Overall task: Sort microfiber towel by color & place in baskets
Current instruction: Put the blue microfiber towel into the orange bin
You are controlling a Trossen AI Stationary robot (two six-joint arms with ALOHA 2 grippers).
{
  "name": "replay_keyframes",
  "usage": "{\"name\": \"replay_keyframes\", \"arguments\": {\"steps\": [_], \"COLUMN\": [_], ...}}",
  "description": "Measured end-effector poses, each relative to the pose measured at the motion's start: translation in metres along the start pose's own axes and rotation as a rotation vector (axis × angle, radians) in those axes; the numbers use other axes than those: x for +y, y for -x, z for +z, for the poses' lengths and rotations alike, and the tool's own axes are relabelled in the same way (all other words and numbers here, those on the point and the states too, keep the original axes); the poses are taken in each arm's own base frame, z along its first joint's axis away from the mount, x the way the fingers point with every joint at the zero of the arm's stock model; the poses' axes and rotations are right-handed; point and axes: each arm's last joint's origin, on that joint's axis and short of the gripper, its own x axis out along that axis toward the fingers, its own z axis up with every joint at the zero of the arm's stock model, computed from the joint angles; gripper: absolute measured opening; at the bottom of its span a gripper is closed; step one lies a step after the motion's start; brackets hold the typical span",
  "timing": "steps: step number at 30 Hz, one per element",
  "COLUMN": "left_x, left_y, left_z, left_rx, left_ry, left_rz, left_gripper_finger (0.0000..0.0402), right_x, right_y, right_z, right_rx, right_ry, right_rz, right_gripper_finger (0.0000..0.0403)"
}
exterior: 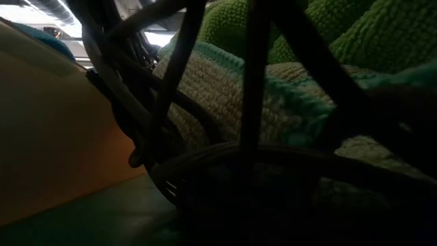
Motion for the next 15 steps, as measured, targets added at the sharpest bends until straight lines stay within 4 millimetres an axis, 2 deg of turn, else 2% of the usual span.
{"name": "replay_keyframes", "arguments": {"steps": [8, 15], "left_x": [0.02, 0.036], "left_y": [-0.005, -0.009], "left_z": [0.028, 0.037], "left_rx": [-0.234, -0.287], "left_ry": [-0.07, -0.112], "left_rz": [0.092, 0.123], "left_gripper_finger": [0.0129, 0.0134], "right_x": [0.007, 0.019], "right_y": [0.028, 0.038], "right_z": [0.027, 0.045], "right_rx": [-0.27, -0.491], "right_ry": [0.075, 0.144], "right_rz": [0.045, 0.078], "right_gripper_finger": [0.0009, 0.0004]}}
